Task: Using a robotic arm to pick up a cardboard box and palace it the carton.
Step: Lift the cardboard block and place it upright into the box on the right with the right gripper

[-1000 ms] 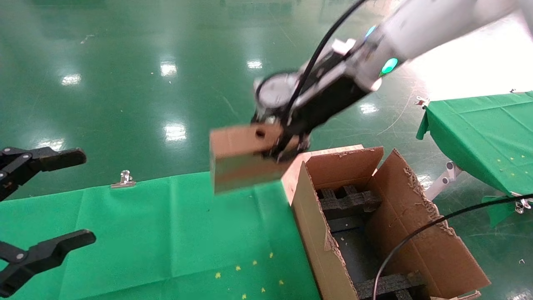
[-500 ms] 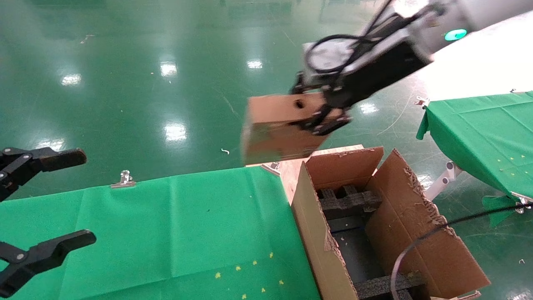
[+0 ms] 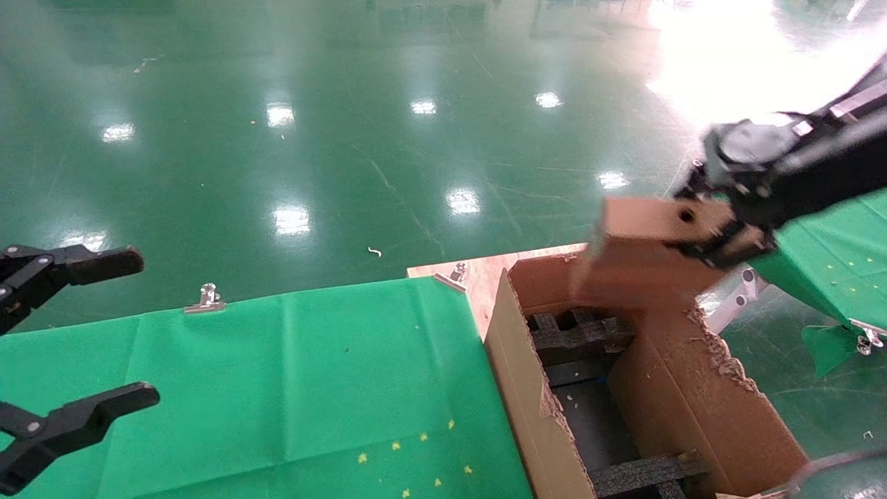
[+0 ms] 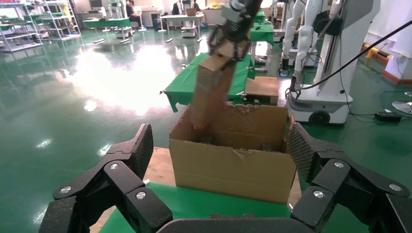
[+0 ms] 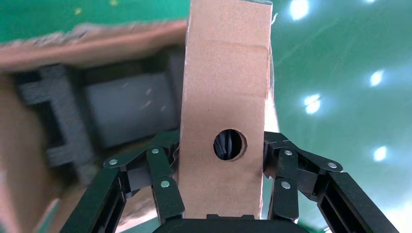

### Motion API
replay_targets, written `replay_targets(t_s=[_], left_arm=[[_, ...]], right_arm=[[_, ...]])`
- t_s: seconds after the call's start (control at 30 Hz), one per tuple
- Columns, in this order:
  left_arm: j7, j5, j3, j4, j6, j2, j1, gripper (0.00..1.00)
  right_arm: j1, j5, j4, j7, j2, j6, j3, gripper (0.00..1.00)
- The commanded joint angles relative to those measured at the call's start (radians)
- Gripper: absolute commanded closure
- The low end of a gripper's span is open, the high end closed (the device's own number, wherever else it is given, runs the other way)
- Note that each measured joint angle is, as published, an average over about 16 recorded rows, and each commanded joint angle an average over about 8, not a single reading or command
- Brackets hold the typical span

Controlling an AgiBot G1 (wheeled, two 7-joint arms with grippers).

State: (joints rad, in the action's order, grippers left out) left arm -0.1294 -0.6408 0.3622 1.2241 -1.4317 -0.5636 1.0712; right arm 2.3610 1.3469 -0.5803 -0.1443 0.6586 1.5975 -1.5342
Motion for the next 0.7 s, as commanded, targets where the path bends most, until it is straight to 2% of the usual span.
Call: replay_targets(t_s=[0.03, 0.33, 0.57, 0.7], left_arm=[[0.000, 0.000, 0.000, 0.000, 0.000, 0.000, 0.000, 0.00], [0.000, 0.000, 0.000, 0.000, 0.000, 0.000, 0.000, 0.00], [0.000, 0.000, 0.000, 0.000, 0.000, 0.000, 0.000, 0.00], [0.000, 0.000, 0.000, 0.000, 0.000, 0.000, 0.000, 0.00]], right_arm=[[0.006, -0.020, -0.026, 0.022, -0.045, -0.002, -0.040, 1.00], [0.010, -0.072, -0.072, 0.057, -0.099, -0.008, -0.091, 1.00], [0.006, -0.064, -0.061, 0.054, -0.088, -0.013, -0.081, 1.00], [-0.004, -0.069, -0.052, 0.090, -0.088, -0.031, -0.083, 1.00]])
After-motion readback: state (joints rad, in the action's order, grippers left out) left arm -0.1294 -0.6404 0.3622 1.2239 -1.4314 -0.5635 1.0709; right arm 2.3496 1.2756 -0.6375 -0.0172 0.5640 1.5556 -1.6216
